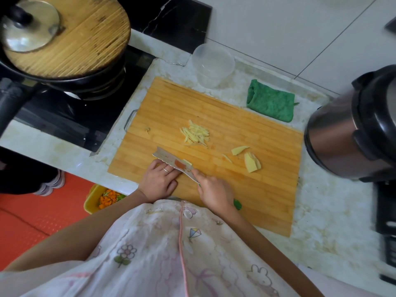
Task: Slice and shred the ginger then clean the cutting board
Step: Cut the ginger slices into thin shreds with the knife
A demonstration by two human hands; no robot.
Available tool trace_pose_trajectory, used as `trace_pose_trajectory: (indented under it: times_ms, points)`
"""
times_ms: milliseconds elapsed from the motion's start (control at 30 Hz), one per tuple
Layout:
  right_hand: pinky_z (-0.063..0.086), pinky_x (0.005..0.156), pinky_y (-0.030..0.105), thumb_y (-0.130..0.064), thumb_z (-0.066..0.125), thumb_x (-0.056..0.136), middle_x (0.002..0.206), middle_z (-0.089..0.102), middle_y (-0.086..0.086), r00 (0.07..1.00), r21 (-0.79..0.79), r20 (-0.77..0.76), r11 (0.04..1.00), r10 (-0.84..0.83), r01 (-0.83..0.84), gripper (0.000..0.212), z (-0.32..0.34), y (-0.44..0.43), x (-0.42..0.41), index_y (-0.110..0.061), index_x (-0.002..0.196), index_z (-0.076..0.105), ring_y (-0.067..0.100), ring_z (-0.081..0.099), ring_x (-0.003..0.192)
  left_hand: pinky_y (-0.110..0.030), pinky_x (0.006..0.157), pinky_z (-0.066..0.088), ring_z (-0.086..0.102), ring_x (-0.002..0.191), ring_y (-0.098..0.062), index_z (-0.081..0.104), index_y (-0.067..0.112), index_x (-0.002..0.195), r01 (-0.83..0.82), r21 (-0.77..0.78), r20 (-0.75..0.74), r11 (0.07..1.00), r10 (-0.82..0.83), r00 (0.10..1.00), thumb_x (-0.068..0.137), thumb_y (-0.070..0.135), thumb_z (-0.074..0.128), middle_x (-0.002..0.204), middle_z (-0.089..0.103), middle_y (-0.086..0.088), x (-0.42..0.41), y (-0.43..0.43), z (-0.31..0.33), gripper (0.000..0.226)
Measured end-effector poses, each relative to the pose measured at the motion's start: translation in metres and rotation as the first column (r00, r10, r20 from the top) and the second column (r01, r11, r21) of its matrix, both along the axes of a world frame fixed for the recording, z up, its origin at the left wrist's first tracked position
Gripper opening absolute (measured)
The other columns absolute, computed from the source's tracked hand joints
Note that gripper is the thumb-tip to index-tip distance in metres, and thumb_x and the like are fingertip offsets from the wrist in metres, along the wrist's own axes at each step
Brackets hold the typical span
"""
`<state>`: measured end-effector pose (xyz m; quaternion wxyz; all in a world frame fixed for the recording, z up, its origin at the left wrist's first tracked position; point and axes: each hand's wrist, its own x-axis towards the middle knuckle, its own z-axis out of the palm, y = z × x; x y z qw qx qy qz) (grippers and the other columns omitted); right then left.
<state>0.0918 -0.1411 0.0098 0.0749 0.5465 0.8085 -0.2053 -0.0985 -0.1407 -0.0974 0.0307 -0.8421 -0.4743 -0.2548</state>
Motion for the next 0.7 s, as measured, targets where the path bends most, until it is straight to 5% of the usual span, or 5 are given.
trace_pose_trajectory:
  times_ms: [267,700]
  points:
    - [0.033,0.054,0.03,-0.018,0.042,0.097,0.088,0.067,0.007,0.999,-0.023,0.049,1.0,-0.009,0.01,0.046,0.004,-0.006,0.004,-0.028,0.141,0.034,0.026,0.063,0.076,-0.037,0.085,0.038,0.051,0.086,-0.022,0.068,0.012,0.101,0.006,0.03,-0.012,1.0,-0.006,1.0,0.081,0.02,0.047,0.096,0.069,-0.005,-0.001,0.0,-0.001,0.03]
    - [0.035,0.053,0.031,-0.017,0.044,0.096,0.085,0.066,0.007,0.999,-0.001,0.033,1.0,-0.011,0.011,0.045,0.003,-0.008,0.0,-0.028,0.139,0.036,0.027,0.064,0.075,-0.036,0.085,0.038,0.055,0.083,-0.023,0.055,0.017,0.109,0.007,0.013,-0.005,1.0,-0.007,1.0,0.081,0.021,0.046,0.096,0.069,-0.004,-0.002,-0.001,0.0,0.03]
